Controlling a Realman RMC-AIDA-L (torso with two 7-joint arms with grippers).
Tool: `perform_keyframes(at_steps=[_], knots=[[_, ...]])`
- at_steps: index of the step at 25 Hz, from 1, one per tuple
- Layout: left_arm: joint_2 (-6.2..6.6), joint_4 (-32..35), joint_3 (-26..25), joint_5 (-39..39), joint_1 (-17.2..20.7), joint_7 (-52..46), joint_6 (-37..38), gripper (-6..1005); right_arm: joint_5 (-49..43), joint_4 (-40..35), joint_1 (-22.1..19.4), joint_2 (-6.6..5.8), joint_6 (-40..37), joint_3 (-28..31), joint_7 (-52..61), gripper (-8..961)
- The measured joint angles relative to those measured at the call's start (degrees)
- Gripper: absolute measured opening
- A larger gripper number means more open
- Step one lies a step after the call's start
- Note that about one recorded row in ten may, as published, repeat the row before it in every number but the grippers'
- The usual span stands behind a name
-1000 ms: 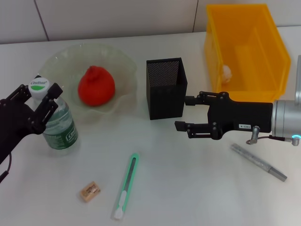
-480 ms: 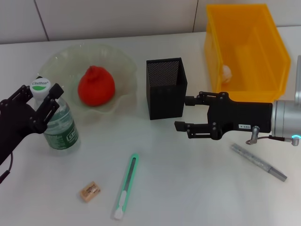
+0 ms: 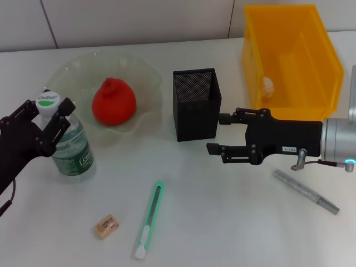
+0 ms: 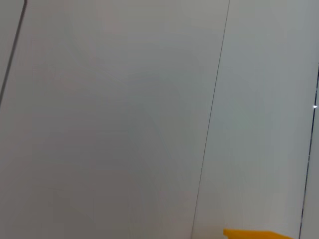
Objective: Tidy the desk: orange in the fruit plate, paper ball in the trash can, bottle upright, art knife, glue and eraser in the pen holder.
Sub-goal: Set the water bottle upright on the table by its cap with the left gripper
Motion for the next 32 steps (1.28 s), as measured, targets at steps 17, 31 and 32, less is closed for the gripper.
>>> perform_keyframes(at_steps=[17, 31, 32], knots=[[0.01, 0.1, 0.0, 0.0, 0.0, 0.1, 1.2, 601, 0.1, 0.0, 0.0, 0.00, 0.2, 0.0, 0.0, 769], [0.27, 3.1, -2.2, 0.0, 0.3, -0.5, 9.7, 782, 0.1, 0.2, -0.2, 0.00, 0.3, 0.0, 0.0, 769], [0.27, 3.1, -2.2, 0.0, 0.3, -0.5, 9.7, 782, 0.1, 0.2, -0.2, 0.00, 0.3, 0.0, 0.0, 769]])
